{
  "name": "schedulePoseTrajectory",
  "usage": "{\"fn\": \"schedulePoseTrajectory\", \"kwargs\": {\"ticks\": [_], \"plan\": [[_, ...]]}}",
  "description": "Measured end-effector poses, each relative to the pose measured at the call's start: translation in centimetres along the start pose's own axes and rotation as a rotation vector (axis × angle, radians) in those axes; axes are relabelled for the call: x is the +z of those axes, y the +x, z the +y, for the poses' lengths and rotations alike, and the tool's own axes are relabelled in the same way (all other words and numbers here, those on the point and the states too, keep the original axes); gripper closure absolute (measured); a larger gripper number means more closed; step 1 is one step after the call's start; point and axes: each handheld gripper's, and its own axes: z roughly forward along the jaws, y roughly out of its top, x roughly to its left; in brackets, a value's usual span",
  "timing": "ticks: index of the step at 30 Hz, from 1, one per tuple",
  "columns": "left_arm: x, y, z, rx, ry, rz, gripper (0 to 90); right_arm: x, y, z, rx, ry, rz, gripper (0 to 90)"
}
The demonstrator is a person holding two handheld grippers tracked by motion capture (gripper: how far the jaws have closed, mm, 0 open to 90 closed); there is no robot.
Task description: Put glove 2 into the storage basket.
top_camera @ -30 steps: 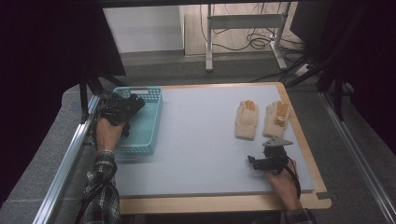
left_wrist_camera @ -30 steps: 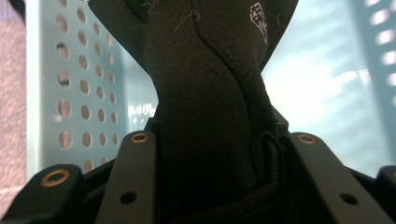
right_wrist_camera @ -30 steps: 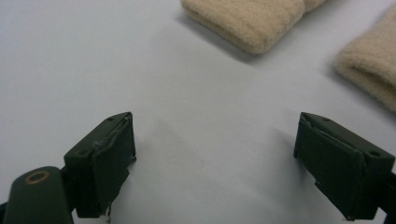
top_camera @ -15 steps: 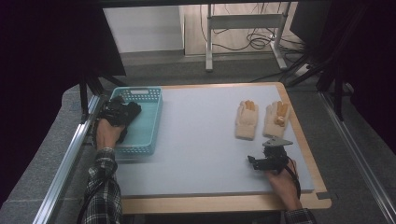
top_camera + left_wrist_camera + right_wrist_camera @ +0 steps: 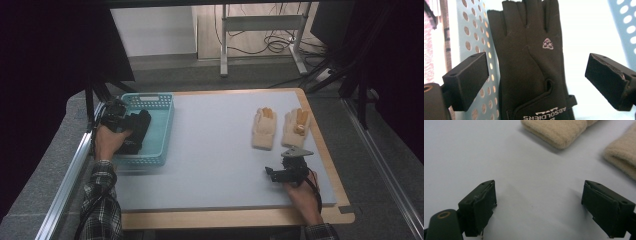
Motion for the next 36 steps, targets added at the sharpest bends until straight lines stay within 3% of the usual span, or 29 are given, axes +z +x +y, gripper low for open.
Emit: {"fn": "schedulePoseTrajectory", "kwargs": {"ticks": [6,10,15,16,21,24,28,36], "plan": [[-0.8,-0.3,-0.1,-0.001,-0.066,-0.075,3.5,0.0,0.0,0.0,0.0,0.0,0.0,12.3],[-1.4,-1.4,0.0,0.047,-0.089,-0.105,2.2,0.0,0.0,0.0,0.0,0.0,0.0,12.3],[-2.2,-3.1,0.4,0.082,-0.13,-0.153,2.1,0.0,0.0,0.0,0.001,0.0,0.0,12.3],[-2.5,-3.8,0.6,0.104,-0.141,-0.168,1.8,0.0,0.0,0.0,0.001,0.0,0.0,12.3],[-2.8,-5.5,0.9,0.151,-0.162,-0.184,0.9,0.0,0.0,0.0,0.0,0.0,0.0,12.3],[-3.0,-7.1,1.1,0.2,-0.177,-0.197,0.4,0.0,0.0,0.0,0.0,0.0,0.0,12.3],[-3.2,-8.3,1.1,0.234,-0.187,-0.207,0.4,0.0,0.0,0.0,0.0,0.001,0.0,12.3],[-3.4,-11.0,0.9,0.285,-0.216,-0.267,0.6,0.0,0.0,0.0,0.0,0.001,-0.001,12.3]]}}
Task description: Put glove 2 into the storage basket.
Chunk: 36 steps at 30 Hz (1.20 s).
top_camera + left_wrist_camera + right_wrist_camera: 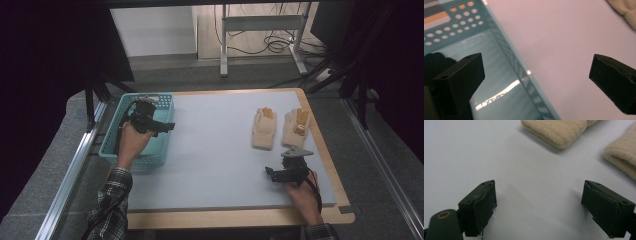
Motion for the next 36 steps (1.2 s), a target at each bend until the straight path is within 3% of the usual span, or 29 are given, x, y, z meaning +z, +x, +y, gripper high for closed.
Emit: {"fn": "schedulePoseTrajectory", "kwargs": {"ticks": [7,15,22,26,32,36], "plan": [[0.5,-1.7,-0.1,0.032,-0.027,-0.046,0.6,0.0,0.0,0.0,0.0,0.0,0.0,12.3],[1.4,-4.5,-0.9,0.09,-0.067,-0.109,0.5,0.0,0.0,0.0,0.0,0.0,0.0,12.3],[1.9,-7.3,-2.4,0.137,-0.096,-0.174,0.3,0.0,0.0,0.0,0.0,-0.001,-0.001,12.3],[2.4,-8.7,-3.6,0.141,-0.112,-0.214,0.2,0.0,0.0,0.0,-0.001,-0.001,-0.001,12.3],[3.2,-9.8,-5.1,0.159,-0.106,-0.217,0.3,0.0,0.0,0.0,-0.001,-0.001,-0.001,12.3],[4.4,-11.0,-7.1,0.17,-0.084,-0.208,0.2,0.0,0.0,0.0,-0.002,-0.001,-0.001,12.3]]}}
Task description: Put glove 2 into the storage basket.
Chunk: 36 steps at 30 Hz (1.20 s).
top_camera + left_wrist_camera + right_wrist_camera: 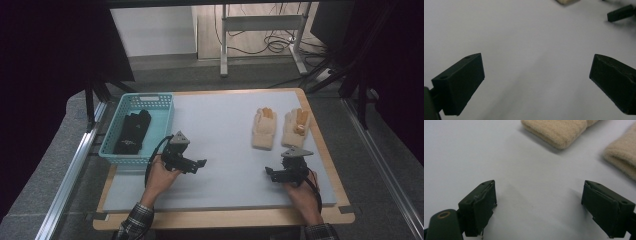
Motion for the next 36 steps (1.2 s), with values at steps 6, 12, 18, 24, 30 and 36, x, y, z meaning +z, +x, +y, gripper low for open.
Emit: {"fn": "schedulePoseTrajectory", "kwargs": {"ticks": [6,12,18,24,30,36], "plan": [[1.1,-1.1,-1.6,0.023,0.035,0.016,0.1,0.0,0.0,0.0,0.0,0.0,0.0,12.3],[2.0,-2.0,-3.2,0.046,0.089,0.051,0.1,0.0,0.0,0.0,-0.002,0.0,0.003,12.3],[2.5,-2.2,-4.0,0.038,0.114,0.073,0.0,0.0,0.1,0.0,-0.019,-0.002,0.023,12.2],[2.6,-2.3,-4.1,0.022,0.104,0.087,0.0,0.0,0.1,0.0,-0.019,0.001,0.022,11.4],[2.6,-2.3,-4.2,0.019,0.098,0.095,0.0,0.0,0.1,0.0,-0.013,0.002,0.017,11.5],[2.5,-2.3,-4.2,0.017,0.095,0.103,0.0,-0.1,0.0,0.1,-0.001,0.001,0.027,14.5]]}}
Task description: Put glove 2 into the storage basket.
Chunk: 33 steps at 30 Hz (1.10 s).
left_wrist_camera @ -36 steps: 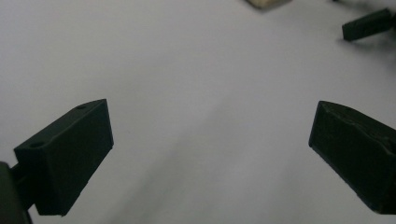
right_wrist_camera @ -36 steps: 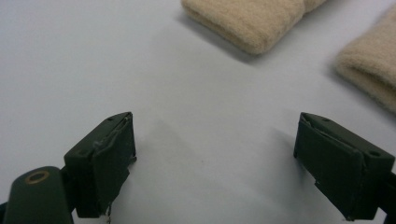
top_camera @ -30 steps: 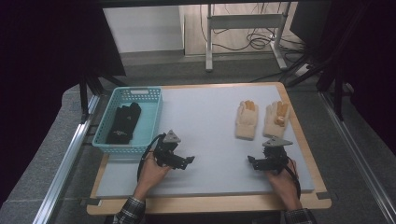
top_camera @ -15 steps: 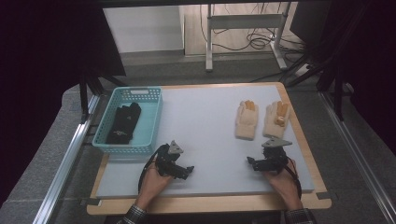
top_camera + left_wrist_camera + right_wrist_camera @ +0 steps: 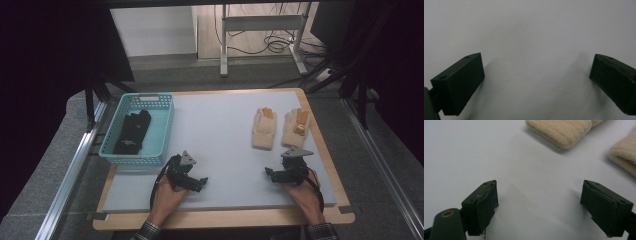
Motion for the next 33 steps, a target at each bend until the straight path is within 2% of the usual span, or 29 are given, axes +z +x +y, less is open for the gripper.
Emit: {"fn": "schedulePoseTrajectory", "kwargs": {"ticks": [7,16,17,18,19,24,26,30,33], "plan": [[0.0,0.0,0.0,-0.004,-0.001,0.002,0.0,-0.3,-0.6,1.0,0.01,-0.009,0.03,19.9],[0.0,0.0,0.0,-0.006,-0.002,0.003,0.0,-0.3,-2.7,5.0,-0.007,-0.039,0.03,28.2],[0.0,0.0,0.0,-0.006,-0.002,0.003,0.0,-0.3,-2.7,5.0,-0.007,-0.039,0.03,28.2],[0.0,0.0,0.0,-0.005,-0.002,0.003,0.0,0.0,-3.2,5.8,-0.007,-0.03,0.026,30.0],[0.0,0.0,0.0,-0.005,-0.002,0.003,0.0,0.0,-3.2,5.8,-0.007,-0.03,0.026,30.0],[0.0,0.0,0.0,-0.006,-0.002,0.002,0.0,1.5,-5.1,8.0,-0.003,-0.013,0.017,34.4],[0.0,0.0,0.0,-0.01,-0.002,0.002,0.0,1.7,-5.4,8.4,-0.006,-0.009,0.015,35.1],[0.0,0.0,0.0,-0.009,0.0,0.001,0.0,2.9,-6.1,9.8,-0.042,-0.009,-0.021,39.5],[0.0,0.0,0.0,-0.008,0.0,0.001,0.0,3.8,-6.4,10.5,-0.052,0.001,-0.017,39.5]]}}
